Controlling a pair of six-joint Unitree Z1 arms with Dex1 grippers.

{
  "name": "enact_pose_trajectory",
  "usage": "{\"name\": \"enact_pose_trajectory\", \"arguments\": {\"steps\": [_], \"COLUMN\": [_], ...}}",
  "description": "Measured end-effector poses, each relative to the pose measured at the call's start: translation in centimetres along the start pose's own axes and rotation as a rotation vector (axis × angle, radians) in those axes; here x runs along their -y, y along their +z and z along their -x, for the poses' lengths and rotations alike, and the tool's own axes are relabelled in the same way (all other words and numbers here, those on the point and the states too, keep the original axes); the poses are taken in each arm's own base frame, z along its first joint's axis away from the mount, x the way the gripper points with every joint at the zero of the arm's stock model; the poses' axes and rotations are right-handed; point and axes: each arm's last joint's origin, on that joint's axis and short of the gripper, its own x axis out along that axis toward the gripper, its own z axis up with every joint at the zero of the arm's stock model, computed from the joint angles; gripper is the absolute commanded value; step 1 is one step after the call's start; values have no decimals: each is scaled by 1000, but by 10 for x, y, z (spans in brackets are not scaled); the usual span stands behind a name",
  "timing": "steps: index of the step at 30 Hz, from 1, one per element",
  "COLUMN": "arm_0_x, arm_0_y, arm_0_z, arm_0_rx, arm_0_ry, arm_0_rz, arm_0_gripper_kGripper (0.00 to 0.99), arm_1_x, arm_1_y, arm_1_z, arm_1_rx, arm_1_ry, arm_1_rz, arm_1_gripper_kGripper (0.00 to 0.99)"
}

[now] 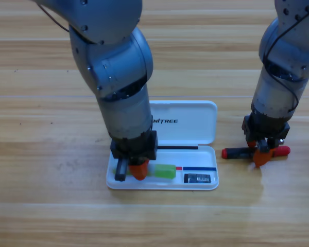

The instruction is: Clean up eraser and pencils

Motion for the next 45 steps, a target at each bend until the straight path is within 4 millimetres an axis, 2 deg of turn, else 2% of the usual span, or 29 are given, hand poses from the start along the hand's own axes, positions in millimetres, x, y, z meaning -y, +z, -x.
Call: {"name": "enact_pose_trajectory", "arguments": {"steps": [11,16,20,34,35,37,38,40,45], "arm_0_x": [-3,-4,-4,-4,-4,-4,-4,-4,-3], "arm_0_y": [4,4,5,5,5,5,5,5,4], "arm_0_z": [4,2,-1,-3,-4,-4,-4,-5,-5], "arm_0_rx": [16,13,8,4,3,3,2,1,-1], "arm_0_ry": [13,11,6,3,3,2,2,1,-1], "arm_0_rz": [3,2,2,7,7,7,7,7,15], "arm_0_gripper_kGripper": [0,0,0,0,198,710,864,980,990], "arm_1_x": [-5,-15,-20,-18,-18,-17,-17,-17,-17], "arm_1_y": [-4,-11,-13,-11,-11,-11,-11,-11,-10], "arm_1_z": [6,36,51,55,56,57,57,57,57], "arm_1_rx": [-18,2,27,42,44,46,46,46,46], "arm_1_ry": [27,22,9,5,2,-1,-1,-1,-1], "arm_1_rz": [-51,-77,-78,-93,-95,-98,-100,-101,-104], "arm_1_gripper_kGripper": [0,0,0,0,0,0,0,0,0]}}
